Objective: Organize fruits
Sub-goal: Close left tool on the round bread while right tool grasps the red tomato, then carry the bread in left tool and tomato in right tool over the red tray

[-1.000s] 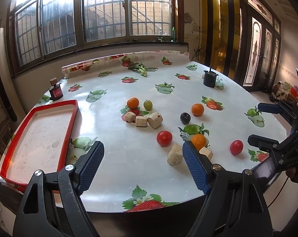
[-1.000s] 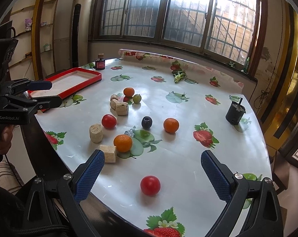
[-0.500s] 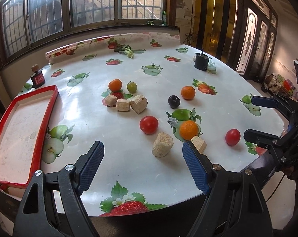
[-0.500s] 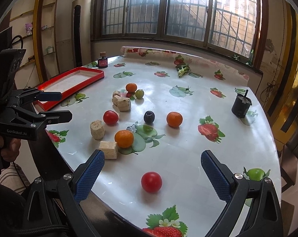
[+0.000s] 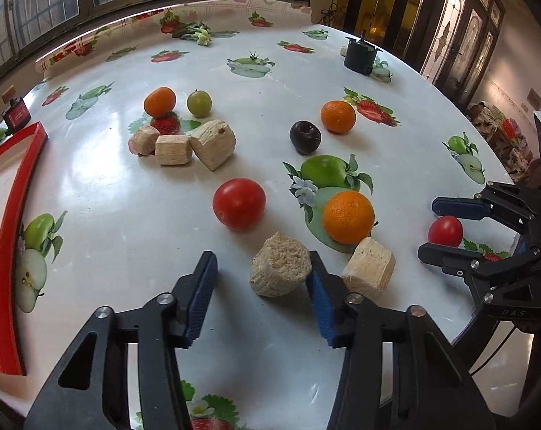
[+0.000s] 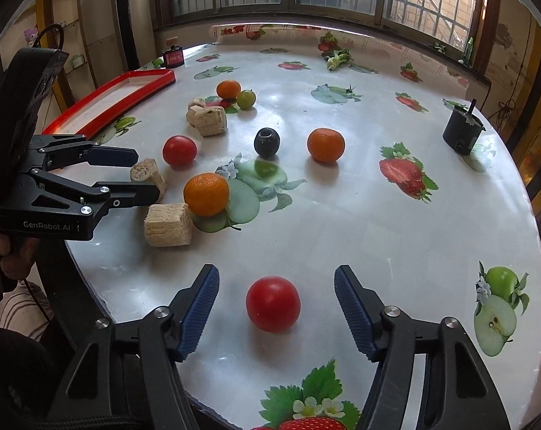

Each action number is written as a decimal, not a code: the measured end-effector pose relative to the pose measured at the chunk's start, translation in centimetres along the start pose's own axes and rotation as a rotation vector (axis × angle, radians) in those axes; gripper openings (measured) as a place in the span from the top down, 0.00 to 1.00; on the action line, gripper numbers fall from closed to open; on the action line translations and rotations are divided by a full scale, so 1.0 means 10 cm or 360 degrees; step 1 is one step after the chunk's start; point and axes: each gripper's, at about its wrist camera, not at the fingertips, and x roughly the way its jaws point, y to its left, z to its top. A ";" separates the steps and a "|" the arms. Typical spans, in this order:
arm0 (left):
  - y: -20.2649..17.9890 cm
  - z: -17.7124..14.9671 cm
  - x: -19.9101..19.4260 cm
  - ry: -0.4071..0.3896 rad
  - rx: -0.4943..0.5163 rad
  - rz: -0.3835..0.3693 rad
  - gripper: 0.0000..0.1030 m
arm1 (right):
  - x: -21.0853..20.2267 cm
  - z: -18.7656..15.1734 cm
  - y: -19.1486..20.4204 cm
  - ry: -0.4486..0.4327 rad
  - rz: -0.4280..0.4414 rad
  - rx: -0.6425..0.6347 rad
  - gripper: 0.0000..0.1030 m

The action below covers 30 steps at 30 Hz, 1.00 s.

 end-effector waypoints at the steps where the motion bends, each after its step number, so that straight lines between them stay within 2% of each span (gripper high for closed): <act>1: 0.00 0.00 0.00 -0.0016 0.0008 -0.0001 0.60 | 0.04 -0.01 -0.01 0.0021 0.0009 0.0010 0.52; 3: 0.00 0.01 0.00 -0.0015 0.0013 -0.0035 0.72 | 0.03 -0.02 -0.03 0.0009 0.0018 0.0032 0.57; 5: 0.01 0.01 -0.01 -0.0013 0.0006 -0.0051 0.74 | 0.02 -0.01 -0.07 0.0010 0.0027 0.0059 0.69; 6: 0.02 0.00 -0.02 -0.0015 0.0005 -0.0053 0.74 | 0.01 0.00 -0.09 0.0011 0.0051 0.0084 0.71; 16: 0.31 -0.04 -0.34 -0.0099 -0.0091 -0.0001 0.76 | -0.12 0.23 0.00 -0.0075 0.0132 0.0117 0.71; 30: 1.09 -0.17 -0.88 -0.0242 -0.0316 0.0206 0.76 | -0.05 0.87 0.89 -0.0187 0.0410 -0.0126 0.71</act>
